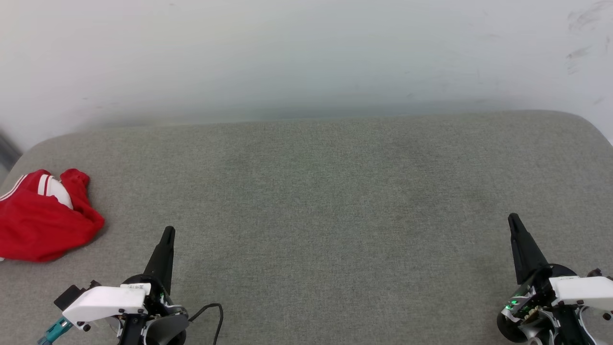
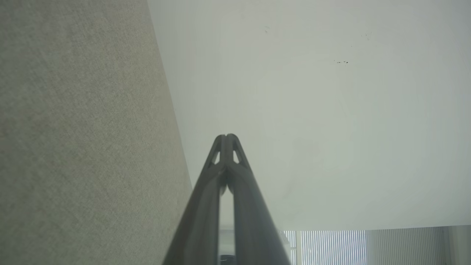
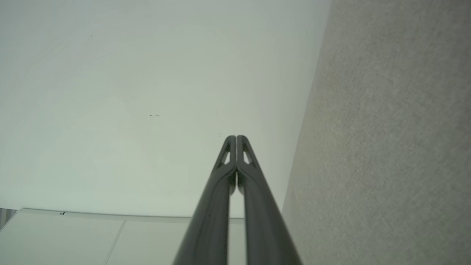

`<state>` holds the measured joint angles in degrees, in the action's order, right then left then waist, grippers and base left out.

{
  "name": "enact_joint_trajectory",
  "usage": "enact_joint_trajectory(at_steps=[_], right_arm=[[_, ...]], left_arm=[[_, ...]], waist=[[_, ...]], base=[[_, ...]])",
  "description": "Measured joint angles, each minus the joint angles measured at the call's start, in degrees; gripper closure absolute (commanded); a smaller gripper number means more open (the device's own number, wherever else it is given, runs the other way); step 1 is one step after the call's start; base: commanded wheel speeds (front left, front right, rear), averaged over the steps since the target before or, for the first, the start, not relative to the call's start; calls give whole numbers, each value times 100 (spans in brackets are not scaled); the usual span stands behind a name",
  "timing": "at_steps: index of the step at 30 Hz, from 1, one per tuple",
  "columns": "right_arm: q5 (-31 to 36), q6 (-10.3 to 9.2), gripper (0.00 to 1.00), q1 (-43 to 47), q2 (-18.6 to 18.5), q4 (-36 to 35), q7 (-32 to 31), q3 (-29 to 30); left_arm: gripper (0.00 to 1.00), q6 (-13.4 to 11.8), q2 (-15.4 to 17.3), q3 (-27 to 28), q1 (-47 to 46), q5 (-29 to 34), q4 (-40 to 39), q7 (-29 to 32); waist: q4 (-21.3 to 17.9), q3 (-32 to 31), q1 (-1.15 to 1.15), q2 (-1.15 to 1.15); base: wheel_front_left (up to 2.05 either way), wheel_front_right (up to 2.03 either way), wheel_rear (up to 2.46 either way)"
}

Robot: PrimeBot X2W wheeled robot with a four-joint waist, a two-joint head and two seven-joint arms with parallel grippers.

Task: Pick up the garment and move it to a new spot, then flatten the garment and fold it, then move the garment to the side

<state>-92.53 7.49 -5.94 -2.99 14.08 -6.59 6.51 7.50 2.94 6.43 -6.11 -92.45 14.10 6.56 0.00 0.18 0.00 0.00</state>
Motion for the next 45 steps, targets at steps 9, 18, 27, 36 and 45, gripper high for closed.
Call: enact_joint_trajectory(at_steps=[9, 18, 27, 36, 45], right_arm=[[0, 1, 100, 0, 0, 0, 0, 0], [0, 0, 100, 0, 0, 0, 0, 0], [0, 0, 100, 0, 0, 0, 0, 0], [0, 0, 100, 0, 0, 0, 0, 0], [0, 0, 100, 0, 0, 0, 0, 0]], left_arm=[[100, 0, 0, 1, 0, 0, 0, 0], [100, 0, 0, 2, 0, 0, 0, 0], [100, 0, 0, 1, 0, 0, 0, 0], [100, 0, 0, 0, 0, 0, 0, 0], [100, 0, 0, 0, 0, 0, 0, 0]], waist=[[0, 0, 0, 0], [0, 0, 0, 0], [0, 0, 0, 0], [0, 0, 0, 0], [0, 0, 0, 0]], base=[[0, 0, 0], [0, 0, 0], [0, 0, 0], [0, 0, 0], [0, 0, 0]])
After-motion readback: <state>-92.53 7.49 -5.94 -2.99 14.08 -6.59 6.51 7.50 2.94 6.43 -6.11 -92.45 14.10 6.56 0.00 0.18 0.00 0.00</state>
